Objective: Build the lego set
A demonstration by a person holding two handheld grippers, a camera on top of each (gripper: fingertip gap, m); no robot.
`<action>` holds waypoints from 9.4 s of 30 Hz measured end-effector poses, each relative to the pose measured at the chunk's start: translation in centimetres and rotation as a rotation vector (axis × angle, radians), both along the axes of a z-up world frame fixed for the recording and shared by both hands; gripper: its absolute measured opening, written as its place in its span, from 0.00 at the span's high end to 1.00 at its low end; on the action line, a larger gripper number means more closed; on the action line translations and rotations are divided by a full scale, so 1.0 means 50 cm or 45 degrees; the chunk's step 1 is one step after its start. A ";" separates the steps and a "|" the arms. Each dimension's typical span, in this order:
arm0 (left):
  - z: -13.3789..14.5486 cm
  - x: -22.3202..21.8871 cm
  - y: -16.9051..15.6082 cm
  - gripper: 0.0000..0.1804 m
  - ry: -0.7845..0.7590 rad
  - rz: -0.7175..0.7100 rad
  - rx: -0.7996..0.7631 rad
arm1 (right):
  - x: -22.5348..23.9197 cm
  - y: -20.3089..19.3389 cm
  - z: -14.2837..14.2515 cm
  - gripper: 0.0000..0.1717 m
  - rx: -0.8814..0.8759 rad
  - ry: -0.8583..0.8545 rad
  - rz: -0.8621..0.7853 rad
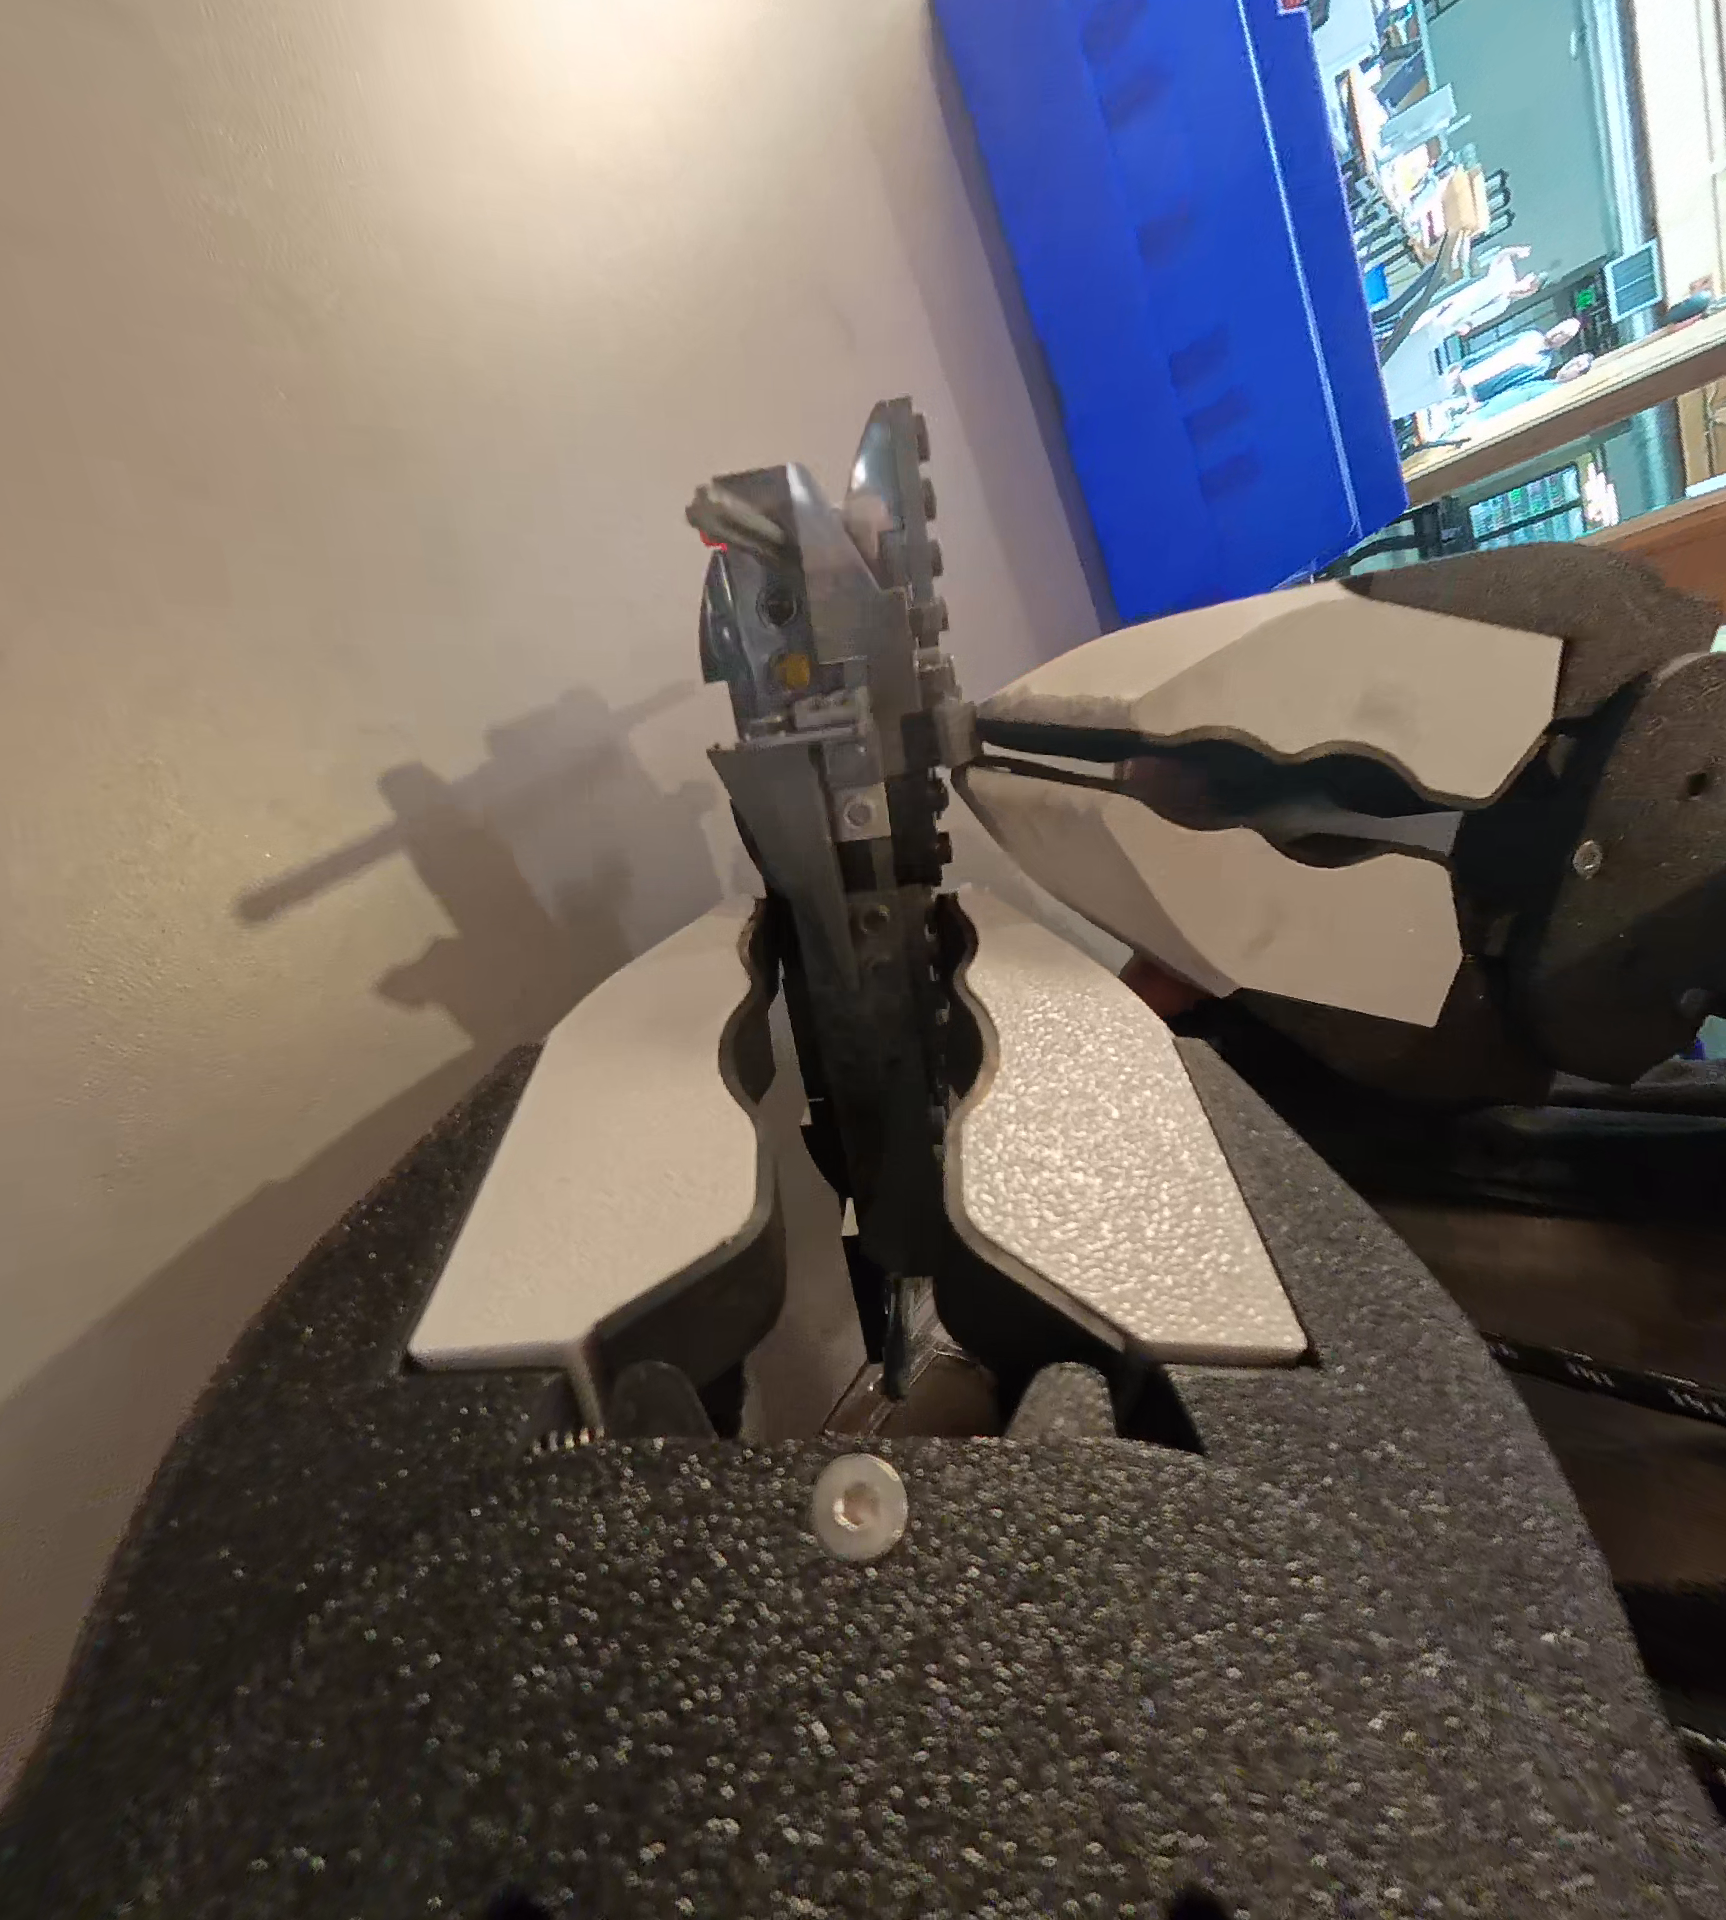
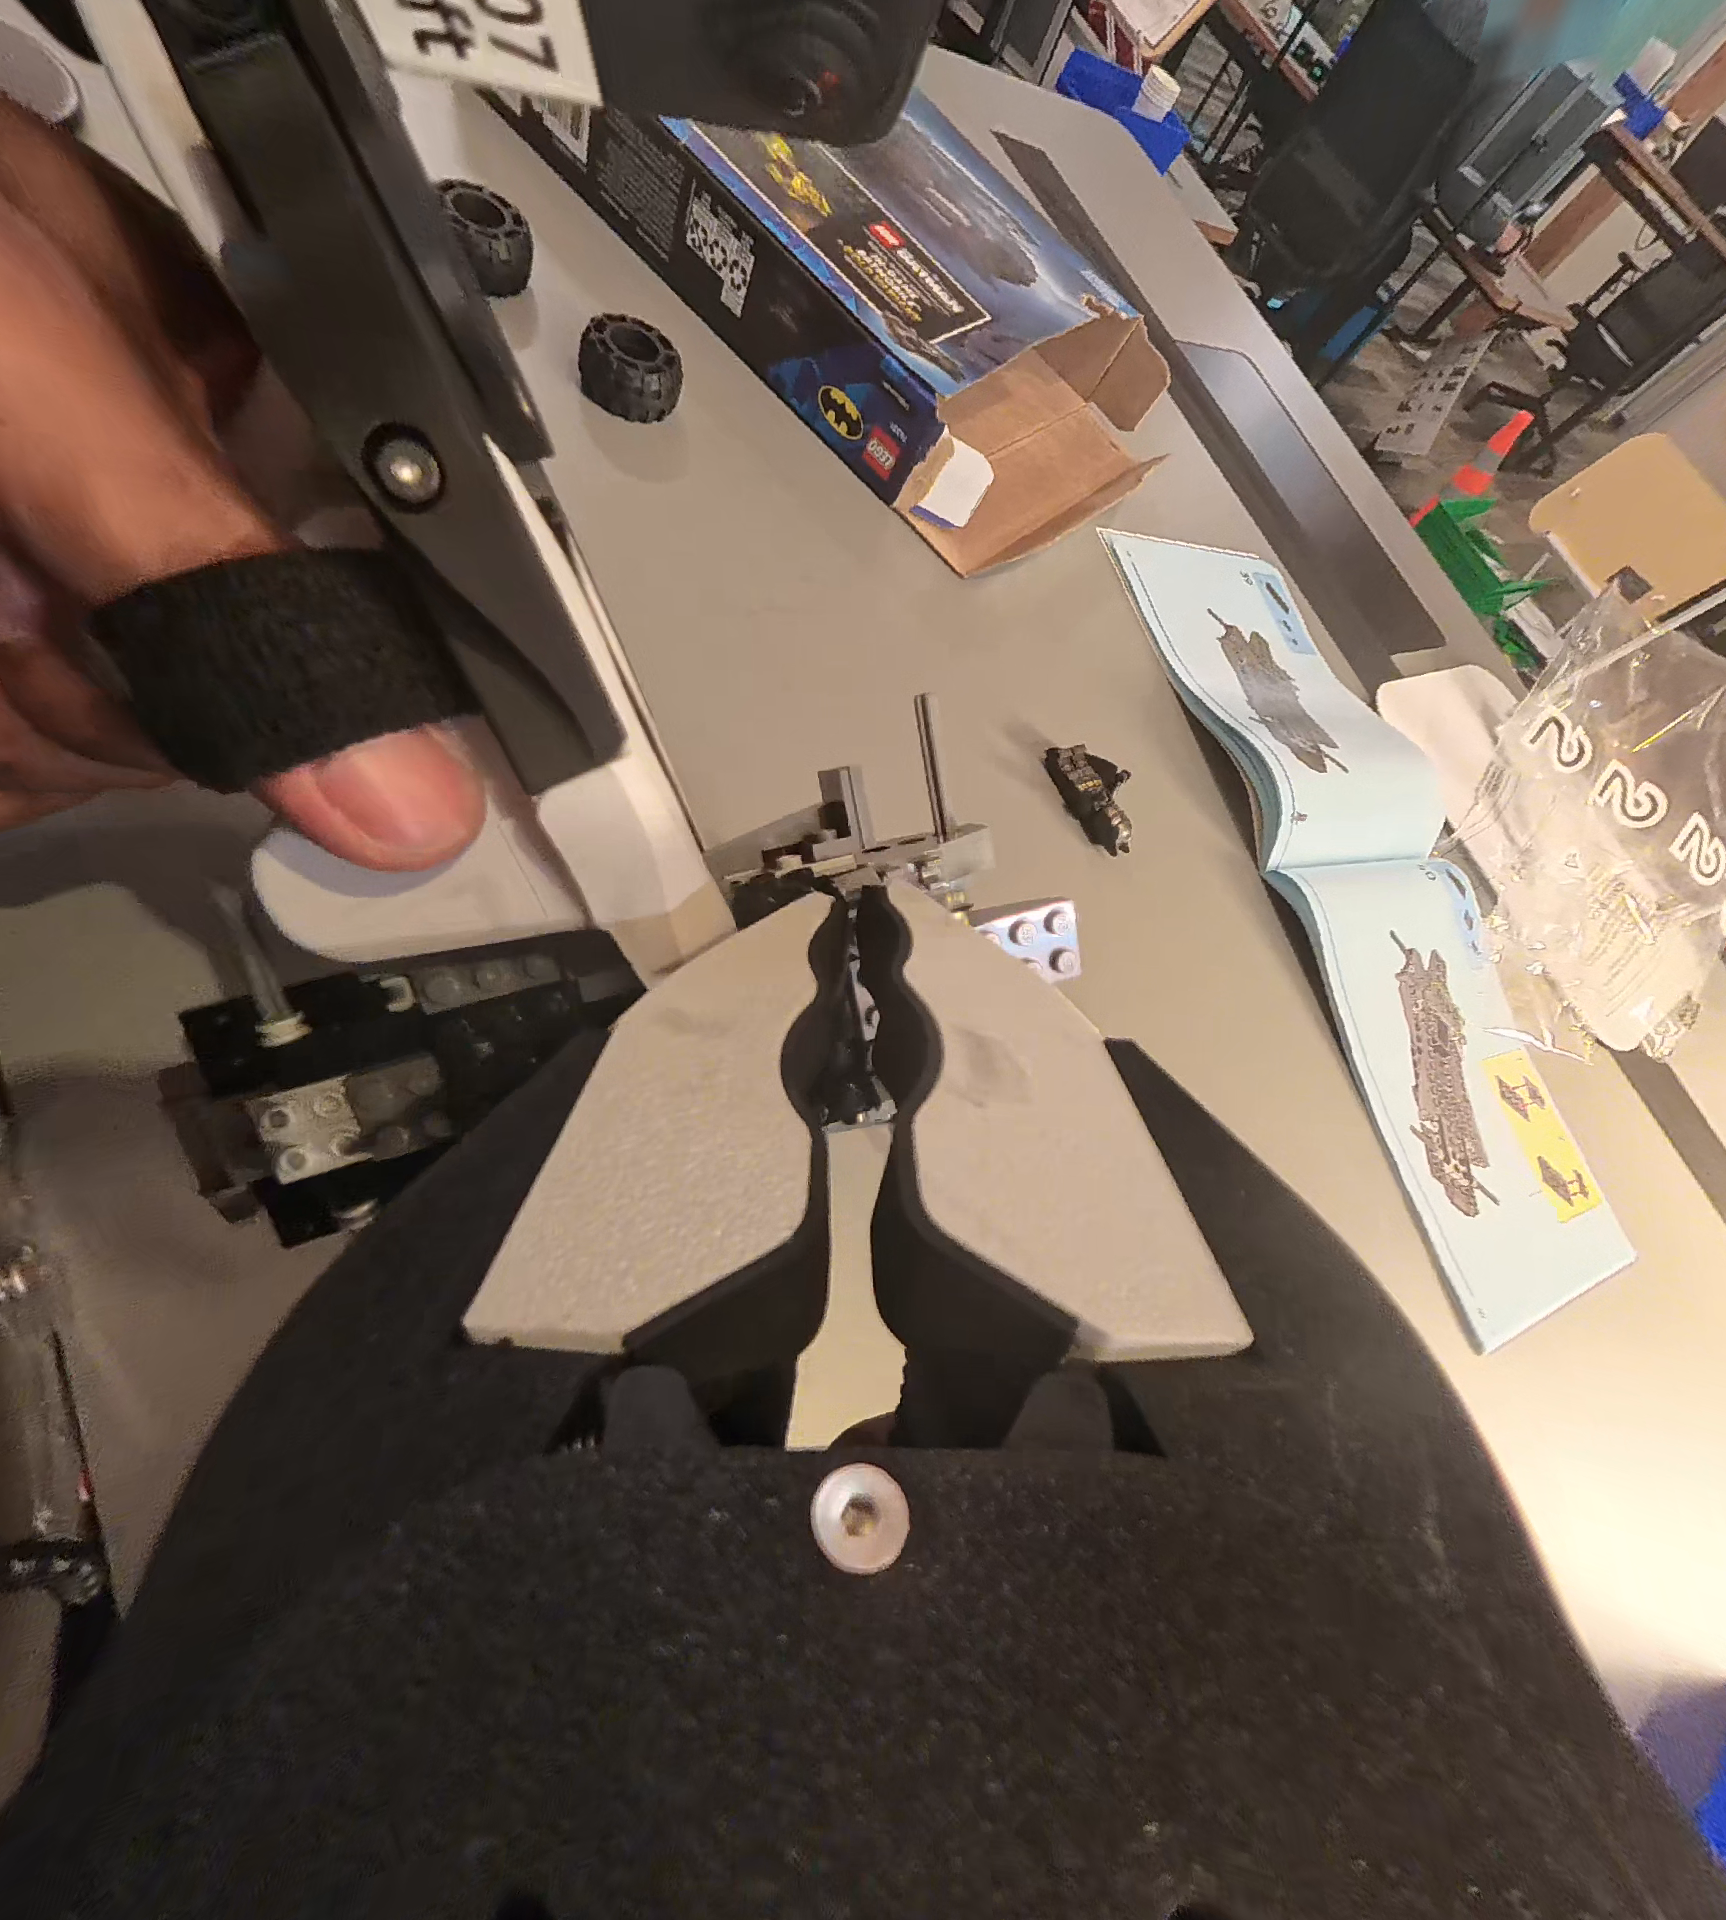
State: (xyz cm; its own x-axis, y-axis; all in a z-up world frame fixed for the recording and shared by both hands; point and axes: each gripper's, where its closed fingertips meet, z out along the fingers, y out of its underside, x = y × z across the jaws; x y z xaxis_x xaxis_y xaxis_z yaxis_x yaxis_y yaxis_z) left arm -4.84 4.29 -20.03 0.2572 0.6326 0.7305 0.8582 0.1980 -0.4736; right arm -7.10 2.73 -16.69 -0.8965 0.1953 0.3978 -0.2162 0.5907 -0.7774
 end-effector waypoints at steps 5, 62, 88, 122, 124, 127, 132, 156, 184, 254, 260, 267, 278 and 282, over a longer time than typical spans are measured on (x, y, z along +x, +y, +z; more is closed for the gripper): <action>-0.003 -0.003 0.000 0.84 0.029 -0.020 -0.083 | -0.002 0.001 0.000 0.99 0.055 0.044 0.016; 0.064 -0.020 -0.009 0.84 0.012 0.114 0.669 | -0.010 0.051 0.001 0.74 -0.653 -1.626 -0.146; 0.096 -0.005 0.010 0.84 0.285 -0.091 0.762 | -0.002 0.015 0.042 0.78 -0.757 -1.431 -0.166; 0.110 -0.002 -0.017 0.86 0.250 -0.062 0.966 | 0.011 -0.014 0.050 0.79 -0.584 -1.220 -0.297; 0.110 -0.003 -0.019 0.86 0.236 -0.056 0.977 | 0.009 -0.017 0.050 0.79 -0.585 -1.239 -0.316; 0.110 -0.005 -0.023 0.86 0.217 -0.042 0.989 | 0.004 -0.022 0.050 0.79 -0.590 -1.258 -0.343; 0.114 -0.011 -0.030 0.86 0.182 -0.012 1.054 | -0.001 -0.031 0.056 0.78 -0.599 -1.279 -0.384; 0.118 -0.038 -0.041 0.86 0.171 0.086 1.127 | -0.006 -0.036 0.055 0.79 -0.606 -1.329 -0.327; 0.115 -0.037 -0.040 0.87 0.210 0.025 1.023 | -0.005 -0.036 0.055 0.80 -0.646 -1.289 -0.285; 0.183 -0.034 -0.063 0.95 0.982 -0.439 -0.744 | 0.029 -0.017 0.078 0.80 -0.953 -1.740 -0.039; 0.182 -0.035 -0.059 0.99 0.998 -0.450 -0.789 | 0.028 -0.017 0.078 0.80 -0.961 -1.743 -0.043; 0.181 -0.036 -0.058 0.99 1.010 -0.446 -0.830 | 0.026 -0.016 0.078 0.80 -0.955 -1.730 -0.051; 0.189 -0.036 -0.056 1.00 1.075 -0.442 -0.879 | 0.026 -0.014 0.086 0.80 -0.969 -1.722 -0.044; 0.189 -0.037 -0.056 1.00 1.090 -0.439 -0.897 | 0.026 -0.013 0.086 0.80 -0.967 -1.719 -0.048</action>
